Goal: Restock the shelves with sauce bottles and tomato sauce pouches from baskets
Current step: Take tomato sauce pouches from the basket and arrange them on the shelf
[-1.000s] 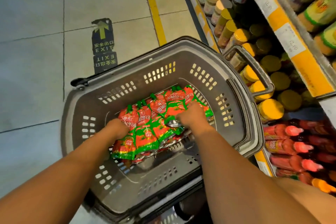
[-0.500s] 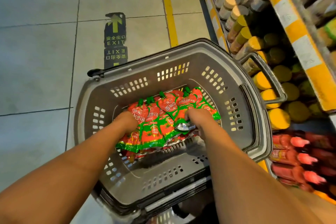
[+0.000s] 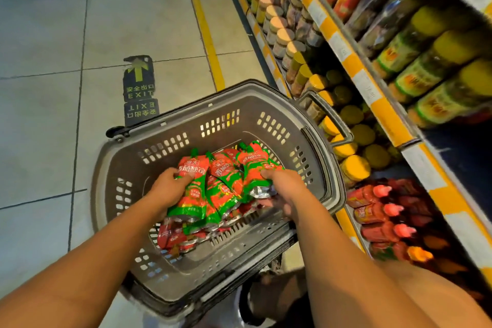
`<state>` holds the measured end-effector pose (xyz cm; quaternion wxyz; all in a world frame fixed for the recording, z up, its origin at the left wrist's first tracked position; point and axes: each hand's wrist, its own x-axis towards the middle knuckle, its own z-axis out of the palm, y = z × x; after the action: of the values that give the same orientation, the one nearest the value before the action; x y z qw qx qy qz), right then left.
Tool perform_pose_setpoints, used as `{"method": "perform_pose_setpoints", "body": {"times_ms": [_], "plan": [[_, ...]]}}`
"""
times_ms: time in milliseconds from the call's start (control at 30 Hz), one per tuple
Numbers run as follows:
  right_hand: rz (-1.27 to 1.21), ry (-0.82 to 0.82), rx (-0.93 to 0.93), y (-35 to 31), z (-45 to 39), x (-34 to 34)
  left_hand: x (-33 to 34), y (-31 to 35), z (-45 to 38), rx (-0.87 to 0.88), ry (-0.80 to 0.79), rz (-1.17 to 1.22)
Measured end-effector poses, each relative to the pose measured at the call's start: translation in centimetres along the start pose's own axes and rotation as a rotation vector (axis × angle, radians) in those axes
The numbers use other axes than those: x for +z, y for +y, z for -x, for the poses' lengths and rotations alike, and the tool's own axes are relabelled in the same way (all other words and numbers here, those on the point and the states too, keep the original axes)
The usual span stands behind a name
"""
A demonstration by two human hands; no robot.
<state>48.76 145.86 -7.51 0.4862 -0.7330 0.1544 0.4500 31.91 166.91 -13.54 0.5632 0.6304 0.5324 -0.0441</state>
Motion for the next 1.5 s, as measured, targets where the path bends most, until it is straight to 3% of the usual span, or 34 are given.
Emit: {"method": "perform_pose_setpoints", "body": {"times_ms": [167, 300, 700, 867, 1200, 1500], "plan": [[-0.118, -0.079, -0.19, -0.8, 3.4, -2.0, 0.8, 2.1, 3.1, -0.041, -0.145, 0.292], [-0.218, -0.126, -0.339, -0.8, 6.4, -4.3, 1.4, 5.5, 6.4, 0.035, -0.229, 0.433], [-0.66, -0.124, -0.591, 0.2, 16.3, -10.5, 5.1, 14.3, 16.8, 0.343, -0.468, 0.539], [-0.692, -0.085, -0.68, 2.8, 21.5, -16.3, 8.7, 17.4, 18.8, 0.391, -0.619, 0.527], [-0.668, 0.163, -0.625, 11.2, 29.7, -27.3, 18.5, 20.7, 26.3, 0.468, -0.989, 0.285], [-0.762, 0.438, -0.47, 19.1, 31.0, -31.5, 27.2, 18.3, 32.8, 0.509, -1.022, 0.048]]}}
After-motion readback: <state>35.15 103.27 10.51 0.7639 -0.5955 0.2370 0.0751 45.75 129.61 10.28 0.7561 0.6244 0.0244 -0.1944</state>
